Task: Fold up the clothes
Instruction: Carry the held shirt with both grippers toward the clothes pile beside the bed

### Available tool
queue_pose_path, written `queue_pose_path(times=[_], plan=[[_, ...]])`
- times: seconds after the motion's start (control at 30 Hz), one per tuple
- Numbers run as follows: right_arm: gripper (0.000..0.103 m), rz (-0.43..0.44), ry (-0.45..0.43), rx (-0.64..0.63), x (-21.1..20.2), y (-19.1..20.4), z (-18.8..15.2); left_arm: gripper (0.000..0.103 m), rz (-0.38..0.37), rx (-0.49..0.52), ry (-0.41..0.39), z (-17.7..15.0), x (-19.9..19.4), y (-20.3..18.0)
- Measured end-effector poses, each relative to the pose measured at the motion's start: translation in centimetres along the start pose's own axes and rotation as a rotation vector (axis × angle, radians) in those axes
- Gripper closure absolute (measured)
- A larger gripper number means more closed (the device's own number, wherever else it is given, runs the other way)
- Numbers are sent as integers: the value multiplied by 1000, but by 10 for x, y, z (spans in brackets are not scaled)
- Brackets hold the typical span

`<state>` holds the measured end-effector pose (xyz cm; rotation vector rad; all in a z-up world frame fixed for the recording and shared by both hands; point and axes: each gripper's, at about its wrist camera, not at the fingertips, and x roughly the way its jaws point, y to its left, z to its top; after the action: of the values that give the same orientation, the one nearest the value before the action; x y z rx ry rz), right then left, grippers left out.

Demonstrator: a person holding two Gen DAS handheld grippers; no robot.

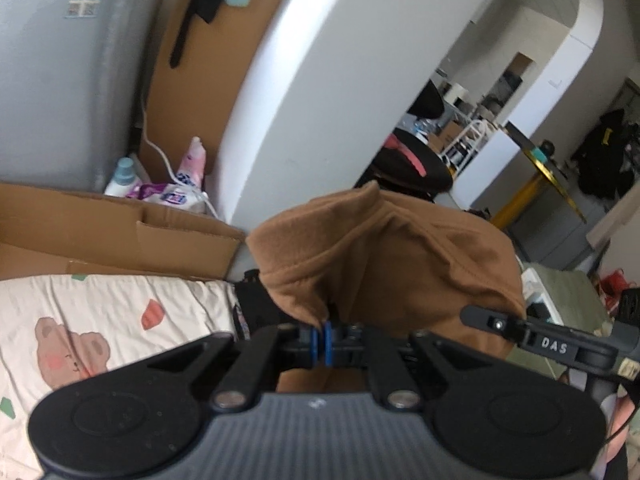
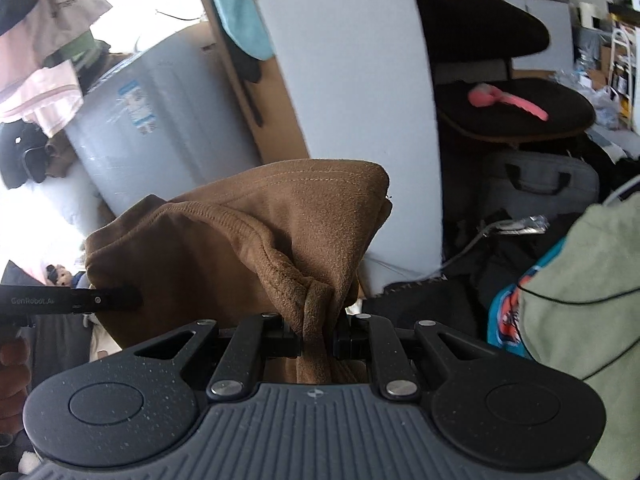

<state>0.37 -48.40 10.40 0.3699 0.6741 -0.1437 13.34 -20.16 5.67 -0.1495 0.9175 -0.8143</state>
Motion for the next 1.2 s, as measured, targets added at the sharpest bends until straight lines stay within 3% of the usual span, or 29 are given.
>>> queue_pose_path(times=[0.77,1.2], plan=[[91,-109,40,71,51,-124,-51,99,-223,72,134,-41,137,-20],[91,-107,70,113,107,-166,-78,99,-226,85,124,-61,190,-6]])
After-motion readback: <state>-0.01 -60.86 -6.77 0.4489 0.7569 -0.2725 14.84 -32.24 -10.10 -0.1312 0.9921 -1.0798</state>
